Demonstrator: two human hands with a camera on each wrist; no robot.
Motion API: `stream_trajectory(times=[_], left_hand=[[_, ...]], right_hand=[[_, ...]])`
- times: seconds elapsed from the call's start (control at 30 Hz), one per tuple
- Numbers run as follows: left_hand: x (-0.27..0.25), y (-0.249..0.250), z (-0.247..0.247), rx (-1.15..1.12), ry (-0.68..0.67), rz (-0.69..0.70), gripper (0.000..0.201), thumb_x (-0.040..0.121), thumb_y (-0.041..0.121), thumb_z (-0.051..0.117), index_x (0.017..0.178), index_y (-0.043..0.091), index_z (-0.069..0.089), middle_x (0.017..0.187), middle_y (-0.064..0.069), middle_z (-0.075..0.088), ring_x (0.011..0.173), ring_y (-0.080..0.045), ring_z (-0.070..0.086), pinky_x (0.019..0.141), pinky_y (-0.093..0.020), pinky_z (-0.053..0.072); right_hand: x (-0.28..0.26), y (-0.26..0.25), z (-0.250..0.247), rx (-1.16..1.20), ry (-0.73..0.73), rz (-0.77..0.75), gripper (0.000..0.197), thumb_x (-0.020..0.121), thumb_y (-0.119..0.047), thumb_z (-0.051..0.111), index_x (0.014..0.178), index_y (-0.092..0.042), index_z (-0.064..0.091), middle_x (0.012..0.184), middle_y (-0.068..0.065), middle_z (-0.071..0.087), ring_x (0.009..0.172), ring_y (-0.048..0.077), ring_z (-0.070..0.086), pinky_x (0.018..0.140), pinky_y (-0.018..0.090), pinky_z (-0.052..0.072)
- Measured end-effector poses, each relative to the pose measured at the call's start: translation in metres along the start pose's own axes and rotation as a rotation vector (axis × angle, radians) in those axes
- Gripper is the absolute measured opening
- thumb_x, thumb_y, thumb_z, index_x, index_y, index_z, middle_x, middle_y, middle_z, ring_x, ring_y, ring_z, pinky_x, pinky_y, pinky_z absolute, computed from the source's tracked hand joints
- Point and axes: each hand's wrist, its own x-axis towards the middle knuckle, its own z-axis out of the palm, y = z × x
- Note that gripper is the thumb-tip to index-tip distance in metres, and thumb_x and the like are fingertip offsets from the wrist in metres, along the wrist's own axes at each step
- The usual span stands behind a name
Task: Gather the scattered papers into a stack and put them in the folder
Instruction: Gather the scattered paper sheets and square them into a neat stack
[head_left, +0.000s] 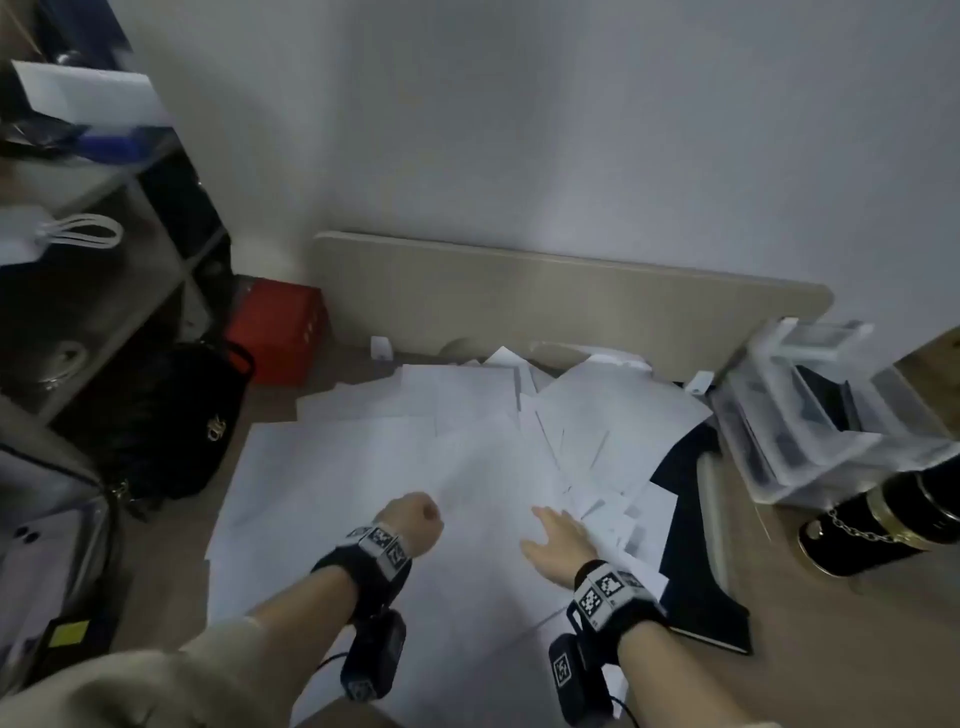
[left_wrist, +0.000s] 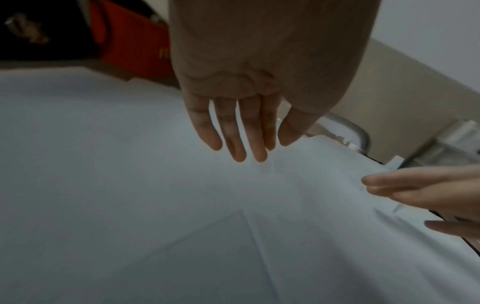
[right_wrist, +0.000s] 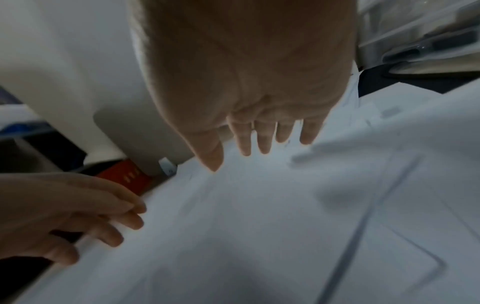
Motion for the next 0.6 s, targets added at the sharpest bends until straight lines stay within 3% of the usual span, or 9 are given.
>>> stream_trajectory(times=[0.13, 0.3, 0.37, 0.47, 0.53, 0.6], left_hand=[[-0.008, -0.027, 0.018, -0.125, -0.097, -0.196, 0.034, 0.091, 0.027, 0.051, 0.123, 0.014, 0.056, 0.128, -0.006, 0.058, 0.117, -0.024, 0.055, 0.098, -0.029, 0.044], [-0.012, -0.039, 0.025, -0.288, -0.106, -0.287, 0.050, 0.090, 0.030, 0.056, 0.134, 0.008, 0.045, 0.131, -0.012, 0.055, 0.117, -0.028, 0.055, 0.097, -0.033, 0.047], [-0.013, -0.040, 0.023, -0.373, -0.110, -0.319, 0.046, 0.091, 0.027, 0.057, 0.129, 0.006, 0.044, 0.120, -0.014, 0.057, 0.108, -0.028, 0.057, 0.087, -0.030, 0.048], [-0.014, -0.045, 0.019, -0.613, -0.132, -0.358, 0.026, 0.091, 0.025, 0.060, 0.104, 0.007, 0.047, 0.095, -0.012, 0.057, 0.093, -0.026, 0.056, 0.071, -0.030, 0.048], [-0.017, -0.047, 0.018, -0.659, -0.168, -0.338, 0.026, 0.092, 0.031, 0.060, 0.104, 0.008, 0.054, 0.100, -0.011, 0.059, 0.089, -0.021, 0.055, 0.066, -0.027, 0.047], [-0.017, -0.046, 0.019, -0.621, -0.195, -0.299, 0.028, 0.091, 0.033, 0.060, 0.107, 0.010, 0.055, 0.105, -0.009, 0.059, 0.090, -0.021, 0.056, 0.068, -0.027, 0.048]], right_hand=[[-0.004, 0.005, 0.026, -0.142, -0.096, 0.012, 0.066, 0.094, -0.038, 0.042, 0.152, -0.028, 0.012, 0.160, -0.006, -0.003, 0.147, 0.019, -0.011, 0.119, 0.036, 0.001], [-0.005, 0.003, 0.054, -0.152, -0.141, -0.015, 0.067, 0.093, -0.039, 0.043, 0.152, -0.029, 0.012, 0.160, -0.003, -0.007, 0.147, 0.017, -0.008, 0.119, 0.035, 0.001], [-0.006, -0.002, 0.055, -0.144, -0.154, -0.020, 0.065, 0.093, -0.037, 0.044, 0.151, -0.026, 0.017, 0.161, 0.000, 0.000, 0.148, 0.017, 0.002, 0.118, 0.031, 0.007], [-0.006, -0.005, 0.048, -0.008, -0.176, 0.027, 0.058, 0.092, -0.033, 0.047, 0.146, -0.025, 0.031, 0.156, 0.001, 0.026, 0.141, 0.020, 0.029, 0.114, 0.029, 0.023], [-0.005, -0.005, 0.046, 0.095, -0.195, 0.036, 0.053, 0.091, -0.032, 0.050, 0.143, -0.024, 0.039, 0.150, 0.000, 0.038, 0.136, 0.019, 0.039, 0.113, 0.028, 0.029], [-0.002, -0.004, 0.048, 0.141, -0.217, 0.017, 0.049, 0.093, -0.026, 0.050, 0.141, -0.019, 0.043, 0.146, 0.001, 0.044, 0.133, 0.016, 0.042, 0.111, 0.025, 0.031]])
